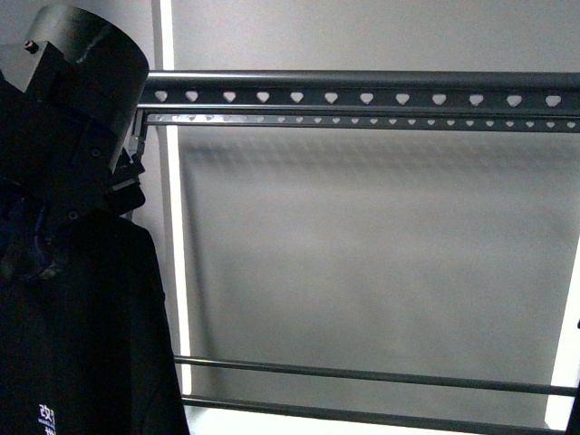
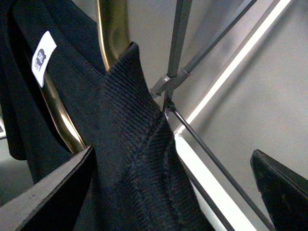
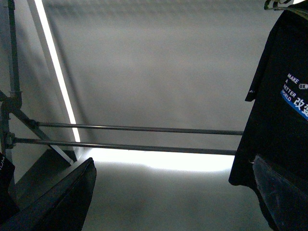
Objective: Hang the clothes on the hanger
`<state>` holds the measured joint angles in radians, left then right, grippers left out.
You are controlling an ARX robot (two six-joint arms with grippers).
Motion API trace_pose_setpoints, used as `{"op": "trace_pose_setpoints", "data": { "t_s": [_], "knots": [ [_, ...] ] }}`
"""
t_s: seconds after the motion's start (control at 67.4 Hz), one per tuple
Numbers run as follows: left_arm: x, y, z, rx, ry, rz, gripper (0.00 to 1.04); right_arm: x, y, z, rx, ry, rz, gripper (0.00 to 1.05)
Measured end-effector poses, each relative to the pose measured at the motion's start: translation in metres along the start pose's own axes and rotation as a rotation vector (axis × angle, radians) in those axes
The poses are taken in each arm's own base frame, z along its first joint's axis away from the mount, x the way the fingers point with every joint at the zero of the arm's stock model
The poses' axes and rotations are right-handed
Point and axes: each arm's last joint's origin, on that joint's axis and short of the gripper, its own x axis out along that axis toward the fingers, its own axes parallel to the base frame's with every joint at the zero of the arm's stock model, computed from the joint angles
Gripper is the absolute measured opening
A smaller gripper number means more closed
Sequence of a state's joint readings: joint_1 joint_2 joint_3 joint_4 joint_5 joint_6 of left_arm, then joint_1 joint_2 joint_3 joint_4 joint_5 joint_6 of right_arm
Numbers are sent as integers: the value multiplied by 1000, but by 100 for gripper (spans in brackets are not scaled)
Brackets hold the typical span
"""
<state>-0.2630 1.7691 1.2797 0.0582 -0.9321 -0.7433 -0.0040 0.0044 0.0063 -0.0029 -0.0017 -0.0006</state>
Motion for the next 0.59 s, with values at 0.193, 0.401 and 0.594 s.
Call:
{"op": "trace_pose_setpoints", "data": {
  "t_s": [0.193,0.401,0.594],
  "knots": [
    [11,-8,-7,9,39,25,64,0,0,0,0,0,0,97],
    [12,-9,-6,-4,30,13,24,0,0,0,0,0,0,97],
    [14,-2,-7,-20,40,-6,5,0,0,0,0,0,0,97]
  ]
}}
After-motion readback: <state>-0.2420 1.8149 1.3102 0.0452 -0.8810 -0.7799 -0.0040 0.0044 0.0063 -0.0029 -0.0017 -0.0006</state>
